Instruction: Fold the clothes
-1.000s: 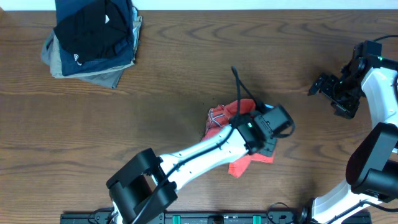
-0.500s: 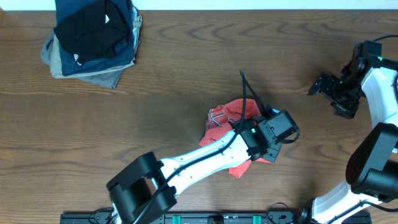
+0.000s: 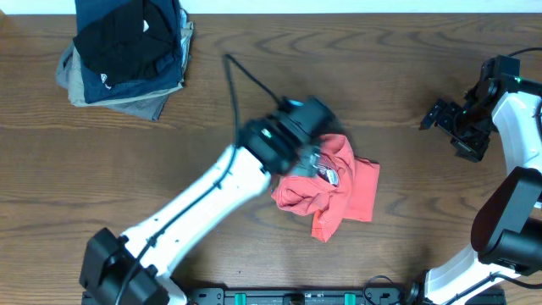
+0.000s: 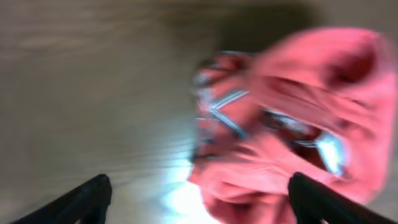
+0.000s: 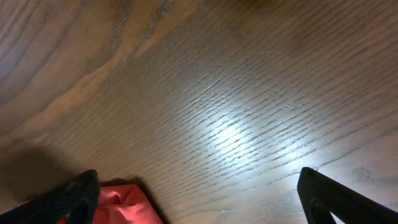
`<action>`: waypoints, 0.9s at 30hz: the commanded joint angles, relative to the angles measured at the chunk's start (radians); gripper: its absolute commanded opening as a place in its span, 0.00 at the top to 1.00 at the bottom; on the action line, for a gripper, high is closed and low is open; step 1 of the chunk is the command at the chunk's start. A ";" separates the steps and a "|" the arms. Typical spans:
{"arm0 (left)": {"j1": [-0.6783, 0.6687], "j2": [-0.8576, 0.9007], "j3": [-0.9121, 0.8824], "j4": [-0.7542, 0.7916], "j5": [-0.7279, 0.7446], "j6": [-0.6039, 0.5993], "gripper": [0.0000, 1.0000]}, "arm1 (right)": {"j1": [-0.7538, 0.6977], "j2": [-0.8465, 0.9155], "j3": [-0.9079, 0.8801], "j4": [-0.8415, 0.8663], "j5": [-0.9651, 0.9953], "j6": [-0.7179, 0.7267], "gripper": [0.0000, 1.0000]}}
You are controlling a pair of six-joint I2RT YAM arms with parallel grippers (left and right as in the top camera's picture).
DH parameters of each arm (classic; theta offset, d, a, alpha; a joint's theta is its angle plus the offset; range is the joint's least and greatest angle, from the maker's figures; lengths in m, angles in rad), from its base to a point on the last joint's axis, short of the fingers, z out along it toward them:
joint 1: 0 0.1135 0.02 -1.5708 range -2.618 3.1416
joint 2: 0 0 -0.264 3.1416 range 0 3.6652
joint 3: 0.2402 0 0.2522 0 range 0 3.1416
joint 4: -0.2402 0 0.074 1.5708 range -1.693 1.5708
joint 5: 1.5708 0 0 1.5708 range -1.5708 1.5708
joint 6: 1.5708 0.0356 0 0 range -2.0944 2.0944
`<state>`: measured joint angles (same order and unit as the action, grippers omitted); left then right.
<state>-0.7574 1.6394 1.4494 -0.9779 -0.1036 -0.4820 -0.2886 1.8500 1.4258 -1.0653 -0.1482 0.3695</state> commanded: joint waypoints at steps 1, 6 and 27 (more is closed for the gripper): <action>0.084 0.009 -0.039 -0.008 0.135 0.084 0.05 | 0.001 -0.010 0.013 -0.001 0.003 -0.015 0.01; 0.169 0.017 -0.106 0.040 0.378 0.228 0.02 | 0.001 -0.010 0.013 -0.001 0.003 -0.015 0.01; 0.074 0.151 -0.200 0.203 0.463 0.354 0.06 | 0.001 -0.010 0.013 -0.001 0.003 -0.015 0.01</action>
<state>-0.6605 1.7744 1.2549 -0.7761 0.3420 -0.1562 -0.2886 1.8500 1.4258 -1.0657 -0.1482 0.3698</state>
